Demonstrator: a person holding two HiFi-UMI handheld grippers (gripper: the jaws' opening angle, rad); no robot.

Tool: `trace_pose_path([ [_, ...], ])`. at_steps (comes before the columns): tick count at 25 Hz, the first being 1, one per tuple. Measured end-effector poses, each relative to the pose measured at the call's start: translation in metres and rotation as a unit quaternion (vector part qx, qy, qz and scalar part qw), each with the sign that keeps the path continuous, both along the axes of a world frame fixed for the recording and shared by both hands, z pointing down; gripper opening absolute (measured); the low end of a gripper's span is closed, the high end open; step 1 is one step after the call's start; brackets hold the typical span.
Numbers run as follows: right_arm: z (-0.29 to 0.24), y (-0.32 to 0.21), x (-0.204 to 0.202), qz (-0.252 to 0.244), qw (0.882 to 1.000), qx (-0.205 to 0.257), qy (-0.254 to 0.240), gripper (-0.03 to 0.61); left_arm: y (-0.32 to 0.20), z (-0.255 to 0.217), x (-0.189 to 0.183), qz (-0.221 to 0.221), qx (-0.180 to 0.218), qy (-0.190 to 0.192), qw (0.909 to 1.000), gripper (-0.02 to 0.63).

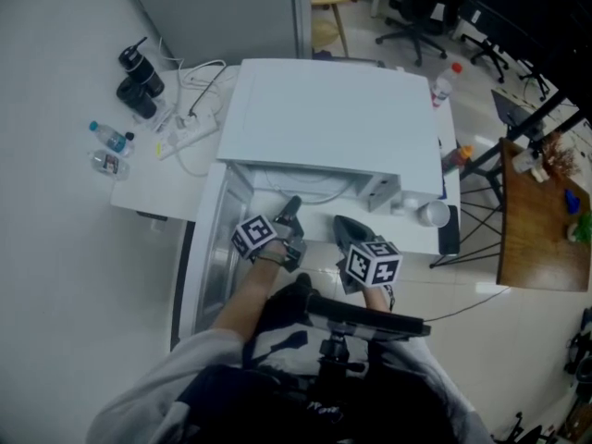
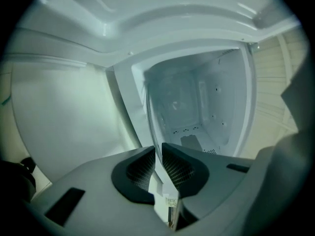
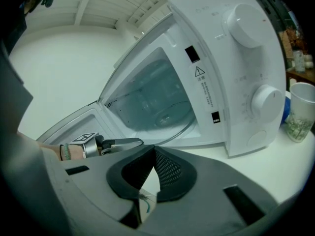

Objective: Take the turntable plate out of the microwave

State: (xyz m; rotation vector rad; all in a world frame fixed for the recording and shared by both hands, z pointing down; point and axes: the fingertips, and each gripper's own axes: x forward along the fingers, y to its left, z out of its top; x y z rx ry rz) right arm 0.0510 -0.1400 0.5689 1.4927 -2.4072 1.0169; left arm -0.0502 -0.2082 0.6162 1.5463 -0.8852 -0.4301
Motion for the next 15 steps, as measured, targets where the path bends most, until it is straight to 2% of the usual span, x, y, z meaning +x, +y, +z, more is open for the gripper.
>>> trace_pose_path([
  [5,0.013,0.001,-0.006,-0.006,1.000,-0.026,-0.015,0.012,0.019,-0.001,-0.006,0.000,-0.007,-0.011,0.9999,0.038],
  [6,0.016,0.001,-0.008,-0.008,0.999,-0.033,-0.022,0.024,0.024,0.002,-0.008,-0.001,-0.013,-0.013,0.9998,0.037],
  [8,0.022,0.000,-0.013,-0.015,0.998,-0.050,-0.038,0.100,0.031,0.004,-0.011,-0.002,-0.018,-0.014,0.9997,0.037],
  [10,0.029,-0.002,-0.016,-0.016,0.996,-0.064,-0.052,0.129,0.032,0.002,-0.014,-0.001,0.000,-0.017,0.9999,0.035],
  [15,0.040,-0.009,-0.022,-0.008,0.992,-0.084,-0.088,0.141,0.040,0.002,-0.016,0.008,0.008,-0.026,0.9996,0.035],
])
